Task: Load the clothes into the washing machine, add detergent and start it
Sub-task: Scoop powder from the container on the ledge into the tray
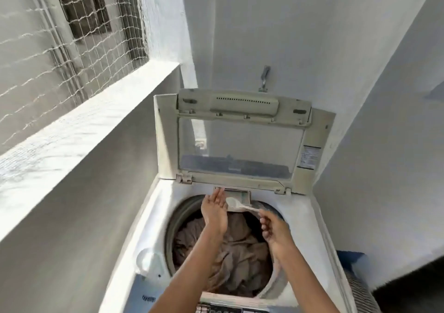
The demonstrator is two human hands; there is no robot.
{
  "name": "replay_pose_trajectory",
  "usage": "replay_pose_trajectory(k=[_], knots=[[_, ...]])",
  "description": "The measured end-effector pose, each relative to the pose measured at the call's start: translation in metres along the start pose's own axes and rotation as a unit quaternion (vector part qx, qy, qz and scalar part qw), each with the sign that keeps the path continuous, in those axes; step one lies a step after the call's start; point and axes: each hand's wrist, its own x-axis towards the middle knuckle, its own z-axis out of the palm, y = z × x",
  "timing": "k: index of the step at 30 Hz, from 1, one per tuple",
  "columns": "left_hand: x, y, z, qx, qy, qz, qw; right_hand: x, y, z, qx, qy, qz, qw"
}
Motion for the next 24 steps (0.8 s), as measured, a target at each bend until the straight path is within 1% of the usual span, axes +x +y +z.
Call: replay_pose_trajectory(k=[3,8,11,14,19,21,24], knots=[[0.037,0.007,0.004,0.017,0.001,-0.002,1.0,0.036,0.0,0.015,-0.005,0.038,-0.009,0.999],[0.068,0.007,-0.008,0.078,-0.003,0.021,0.997,0.074,0.013,0.027,-0.045,0.093,-0.028,0.994],[0.076,0.003,-0.01,0.124,-0.001,0.048,0.991,0.083,0.019,0.031,-0.084,0.122,-0.081,0.986],[0.081,0.0,-0.015,0.184,0.002,0.085,0.979,0.083,0.025,0.031,-0.154,0.143,-0.162,0.964],[0.083,-0.005,-0.022,0.238,-0.013,0.145,0.96,0.089,0.031,0.034,-0.276,0.161,-0.253,0.913],[0.081,-0.008,-0.022,0.247,-0.02,0.161,0.955,0.091,0.035,0.035,-0.34,0.181,-0.291,0.875],[0.082,-0.009,-0.023,0.25,-0.022,0.172,0.953,0.089,0.04,0.035,-0.413,0.193,-0.38,0.805]])
